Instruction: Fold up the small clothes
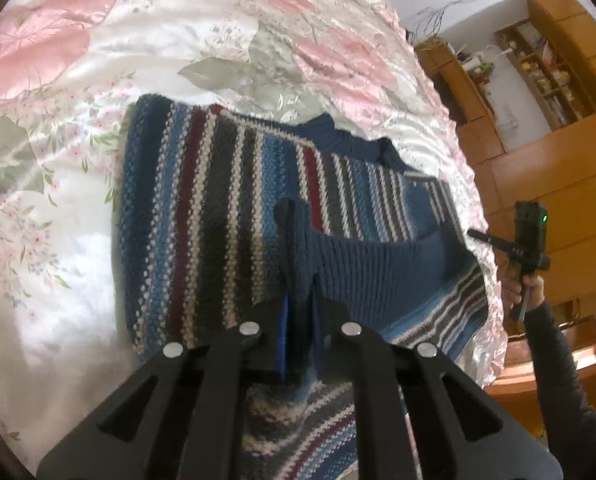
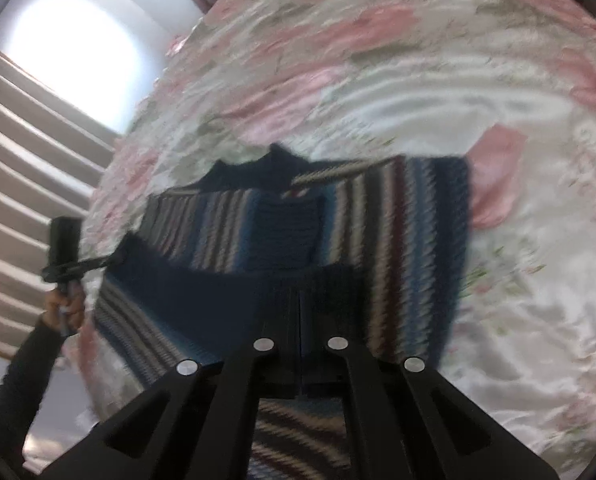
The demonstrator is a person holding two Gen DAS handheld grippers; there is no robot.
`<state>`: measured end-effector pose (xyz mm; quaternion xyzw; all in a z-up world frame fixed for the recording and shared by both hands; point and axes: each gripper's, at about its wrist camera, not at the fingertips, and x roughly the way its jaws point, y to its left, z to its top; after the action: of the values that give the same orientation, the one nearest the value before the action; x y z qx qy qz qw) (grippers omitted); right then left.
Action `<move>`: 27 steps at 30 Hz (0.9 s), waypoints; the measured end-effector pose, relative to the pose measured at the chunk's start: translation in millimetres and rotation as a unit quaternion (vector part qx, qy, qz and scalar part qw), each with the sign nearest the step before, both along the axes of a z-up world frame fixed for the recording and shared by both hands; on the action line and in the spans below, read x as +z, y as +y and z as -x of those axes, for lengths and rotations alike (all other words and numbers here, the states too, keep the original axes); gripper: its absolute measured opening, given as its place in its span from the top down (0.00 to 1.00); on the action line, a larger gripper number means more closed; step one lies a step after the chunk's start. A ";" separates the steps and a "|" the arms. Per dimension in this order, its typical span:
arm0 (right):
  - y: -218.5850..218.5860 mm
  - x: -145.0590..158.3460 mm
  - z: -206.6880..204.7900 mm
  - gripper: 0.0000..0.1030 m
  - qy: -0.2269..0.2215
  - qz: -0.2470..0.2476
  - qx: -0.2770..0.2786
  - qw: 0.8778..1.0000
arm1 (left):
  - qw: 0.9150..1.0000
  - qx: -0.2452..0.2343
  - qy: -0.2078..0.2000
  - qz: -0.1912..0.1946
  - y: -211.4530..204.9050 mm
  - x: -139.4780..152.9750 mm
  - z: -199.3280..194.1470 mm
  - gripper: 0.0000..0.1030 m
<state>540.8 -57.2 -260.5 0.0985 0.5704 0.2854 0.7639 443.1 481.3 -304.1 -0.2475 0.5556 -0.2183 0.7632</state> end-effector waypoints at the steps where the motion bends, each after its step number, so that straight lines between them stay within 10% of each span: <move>1: -4.6 -5.5 -4.0 0.74 0.017 0.000 -0.012 1.000 | 1.000 0.000 0.003 -0.005 -0.7 -2.7 -0.6 0.93; 8: -6.9 -30.8 -17.9 0.61 0.070 -0.002 -0.021 0.997 | 1.000 0.007 0.019 -0.009 1.4 -16.8 -7.1 0.93; 16: 0.0 -21.8 -3.1 0.91 0.052 -0.008 0.016 0.998 | 1.000 0.015 0.020 -0.004 3.6 -18.8 -3.4 0.93; 27: 6.3 64.0 -15.7 0.92 -0.049 -0.023 0.003 0.999 | 0.996 0.026 -0.083 0.005 12.2 78.2 -13.6 0.93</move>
<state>556.5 -50.9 -196.5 0.1007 0.5255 0.3053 0.7877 456.7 493.5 -225.9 -0.2464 0.4823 -0.2211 0.8110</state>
